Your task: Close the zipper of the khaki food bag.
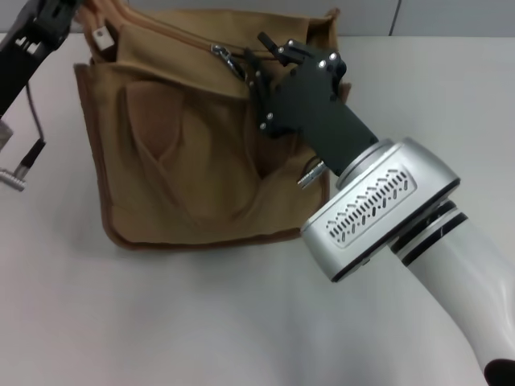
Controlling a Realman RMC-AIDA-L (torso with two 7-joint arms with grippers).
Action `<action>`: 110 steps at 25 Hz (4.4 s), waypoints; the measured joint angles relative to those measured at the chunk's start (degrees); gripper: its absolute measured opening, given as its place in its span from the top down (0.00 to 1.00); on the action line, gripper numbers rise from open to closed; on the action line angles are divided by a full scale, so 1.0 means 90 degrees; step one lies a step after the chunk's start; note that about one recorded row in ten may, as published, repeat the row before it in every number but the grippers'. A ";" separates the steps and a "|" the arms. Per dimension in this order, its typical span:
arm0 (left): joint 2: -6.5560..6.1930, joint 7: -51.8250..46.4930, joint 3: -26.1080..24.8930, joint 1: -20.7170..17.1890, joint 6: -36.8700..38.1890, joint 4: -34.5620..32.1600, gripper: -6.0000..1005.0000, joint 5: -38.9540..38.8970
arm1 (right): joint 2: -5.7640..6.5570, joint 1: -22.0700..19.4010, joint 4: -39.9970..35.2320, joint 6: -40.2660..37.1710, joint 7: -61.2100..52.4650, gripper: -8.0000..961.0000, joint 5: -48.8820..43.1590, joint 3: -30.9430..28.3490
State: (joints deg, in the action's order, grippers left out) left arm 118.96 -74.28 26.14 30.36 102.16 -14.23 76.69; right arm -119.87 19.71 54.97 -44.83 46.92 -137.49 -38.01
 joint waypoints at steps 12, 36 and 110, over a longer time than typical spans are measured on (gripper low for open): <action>0.0014 -0.0076 0.0005 0.0201 0.0022 0.0046 0.97 0.0004 | -0.0001 -0.0965 0.0846 -0.0528 0.0732 0.69 0.0043 0.0214; 0.0014 -0.0076 0.0181 0.0310 0.0068 0.0094 0.97 0.0037 | 0.0017 -0.0512 0.0967 0.0232 0.0633 0.47 0.1197 0.0406; 0.0024 -0.0001 0.0182 0.0323 0.0161 0.0306 0.94 0.0017 | -0.0001 0.0713 0.0614 0.0544 0.1508 0.49 0.3362 0.1216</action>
State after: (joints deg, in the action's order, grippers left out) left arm 119.18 -74.29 27.78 33.26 103.62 -11.48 76.84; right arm -119.88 26.13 60.49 -39.93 60.50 -107.23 -27.06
